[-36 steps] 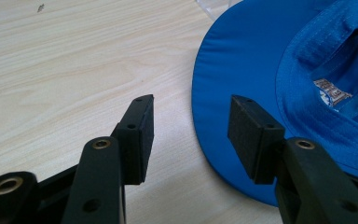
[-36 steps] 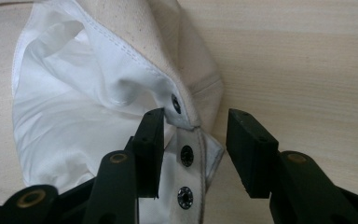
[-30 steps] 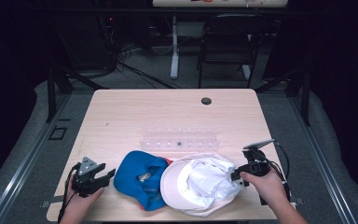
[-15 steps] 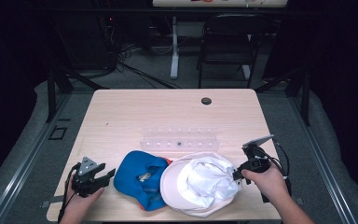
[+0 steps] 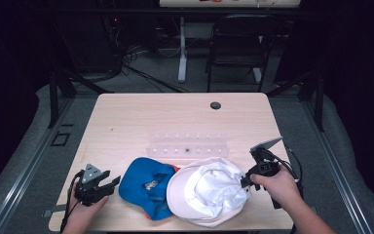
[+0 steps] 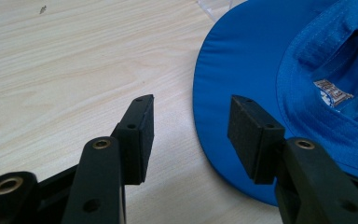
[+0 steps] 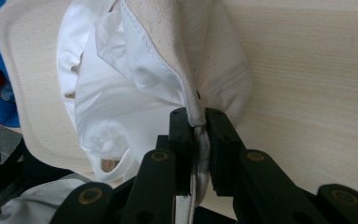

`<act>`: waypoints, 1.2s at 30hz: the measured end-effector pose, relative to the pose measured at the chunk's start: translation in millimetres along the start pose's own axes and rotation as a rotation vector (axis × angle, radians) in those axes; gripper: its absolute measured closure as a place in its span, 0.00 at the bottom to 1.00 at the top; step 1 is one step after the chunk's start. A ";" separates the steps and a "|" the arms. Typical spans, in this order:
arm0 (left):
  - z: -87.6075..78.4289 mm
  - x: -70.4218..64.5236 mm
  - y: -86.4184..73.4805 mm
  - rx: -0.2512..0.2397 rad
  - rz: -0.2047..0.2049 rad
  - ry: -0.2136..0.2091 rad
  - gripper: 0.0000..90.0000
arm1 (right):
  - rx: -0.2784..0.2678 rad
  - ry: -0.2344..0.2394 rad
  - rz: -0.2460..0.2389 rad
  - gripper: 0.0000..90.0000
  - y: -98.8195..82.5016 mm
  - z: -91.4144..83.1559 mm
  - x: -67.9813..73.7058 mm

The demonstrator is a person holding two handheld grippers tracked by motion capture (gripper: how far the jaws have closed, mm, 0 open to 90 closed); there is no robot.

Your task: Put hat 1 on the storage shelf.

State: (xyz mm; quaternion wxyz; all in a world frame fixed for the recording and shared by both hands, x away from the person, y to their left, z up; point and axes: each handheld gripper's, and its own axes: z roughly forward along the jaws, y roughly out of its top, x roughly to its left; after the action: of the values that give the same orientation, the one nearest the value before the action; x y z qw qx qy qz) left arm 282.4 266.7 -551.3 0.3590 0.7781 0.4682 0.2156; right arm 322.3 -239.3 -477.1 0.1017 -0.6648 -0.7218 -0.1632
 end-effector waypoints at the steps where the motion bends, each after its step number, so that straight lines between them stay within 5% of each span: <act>1: 0.1 -0.1 -0.1 -0.002 -0.002 0.000 0.57 | 0.017 0.013 -0.006 0.91 1.8 -4.6 0.7; 17: -0.2 0.4 -0.3 0.003 0.000 -0.001 0.57 | 0.008 0.042 0.004 0.91 6.5 -17.0 7.1; 28: 0.8 -0.3 -0.6 0.002 0.000 0.001 0.57 | -0.027 0.228 0.066 0.91 11.3 -36.4 10.9; 32: 1.0 -0.4 -0.6 0.002 0.003 0.000 0.57 | -0.017 0.330 0.096 0.91 13.5 -41.7 12.0; 36: 1.1 -0.6 -0.7 0.001 -0.001 0.001 0.57 | -0.011 0.415 0.076 0.91 15.3 -46.5 12.0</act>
State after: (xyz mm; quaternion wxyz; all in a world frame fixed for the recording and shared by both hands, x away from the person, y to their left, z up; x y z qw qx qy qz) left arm 282.5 266.1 -552.6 0.3585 0.7779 0.4690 0.2156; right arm 333.1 -244.5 -428.1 0.2504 -0.6444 -0.6589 -0.2966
